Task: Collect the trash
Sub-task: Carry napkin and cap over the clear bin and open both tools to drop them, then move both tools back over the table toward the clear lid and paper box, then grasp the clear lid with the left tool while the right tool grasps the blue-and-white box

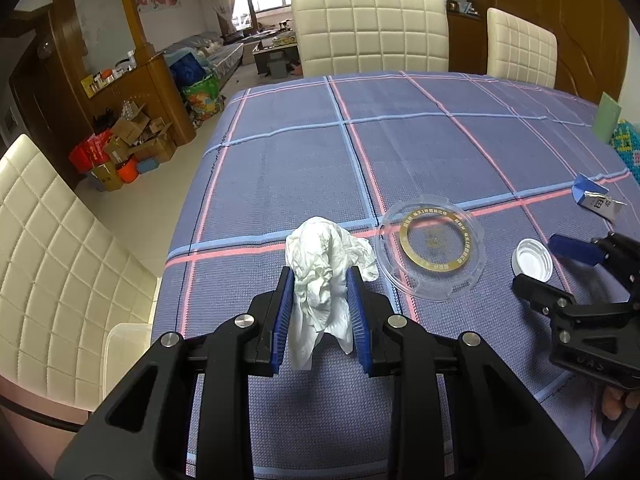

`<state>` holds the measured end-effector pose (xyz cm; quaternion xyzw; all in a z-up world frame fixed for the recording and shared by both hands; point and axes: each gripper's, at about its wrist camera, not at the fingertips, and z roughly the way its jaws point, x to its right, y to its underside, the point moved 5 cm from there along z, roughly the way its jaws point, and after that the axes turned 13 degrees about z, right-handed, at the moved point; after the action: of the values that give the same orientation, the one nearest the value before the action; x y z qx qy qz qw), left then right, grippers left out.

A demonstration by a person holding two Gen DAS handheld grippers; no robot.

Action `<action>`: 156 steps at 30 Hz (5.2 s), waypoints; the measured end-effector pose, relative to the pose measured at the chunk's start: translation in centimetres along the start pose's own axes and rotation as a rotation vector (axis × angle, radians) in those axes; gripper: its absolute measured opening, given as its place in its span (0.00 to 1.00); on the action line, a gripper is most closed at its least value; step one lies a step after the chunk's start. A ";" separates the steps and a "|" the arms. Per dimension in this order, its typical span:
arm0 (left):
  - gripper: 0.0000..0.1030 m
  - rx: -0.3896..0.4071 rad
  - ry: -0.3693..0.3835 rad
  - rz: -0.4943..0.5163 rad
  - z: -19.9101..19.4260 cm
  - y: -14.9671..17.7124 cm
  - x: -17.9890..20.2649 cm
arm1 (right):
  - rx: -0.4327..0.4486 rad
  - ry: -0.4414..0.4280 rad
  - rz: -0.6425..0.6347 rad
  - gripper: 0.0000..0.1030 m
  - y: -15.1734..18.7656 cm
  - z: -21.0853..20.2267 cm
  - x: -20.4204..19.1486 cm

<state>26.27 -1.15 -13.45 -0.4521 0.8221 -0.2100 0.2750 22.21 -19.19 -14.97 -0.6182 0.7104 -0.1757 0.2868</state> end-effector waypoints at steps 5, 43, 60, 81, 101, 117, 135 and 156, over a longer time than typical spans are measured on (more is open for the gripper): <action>0.29 0.007 -0.004 -0.008 -0.5 -0.1 -0.3 | 0.014 -0.017 -0.035 0.37 0.1 -0.9 -1.1; 0.86 -0.037 -0.352 -0.320 -9.4 17.6 -20.6 | -0.034 -0.333 -0.427 0.38 2.3 -2.0 -30.9; 0.92 -0.031 -0.418 -0.404 -10.8 22.2 -23.1 | -0.103 -0.352 -0.499 0.38 4.9 0.3 -35.3; 0.93 -0.028 -0.418 -0.490 -12.6 24.4 -23.6 | -0.041 -0.354 -0.501 0.63 4.5 -1.4 -34.9; 0.96 0.084 -0.159 -0.175 -10.3 8.8 -7.1 | 0.064 -0.079 -0.116 0.63 -0.5 -6.0 -8.3; 0.96 0.039 -0.034 0.012 -2.4 -1.8 6.2 | 0.090 0.119 0.025 0.63 -1.3 -6.9 8.8; 0.97 -0.088 0.052 -0.009 6.2 -4.4 7.0 | 0.003 0.156 0.128 0.63 -3.2 -1.1 16.9; 0.84 -0.014 0.028 -0.006 3.0 -3.7 5.3 | 0.027 -0.049 -0.002 0.01 -2.7 -2.1 8.1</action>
<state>28.23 -7.82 -14.94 -0.4535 0.8260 -0.2113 0.2597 22.46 -27.79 -13.28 -0.6190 0.7002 -0.1704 0.3121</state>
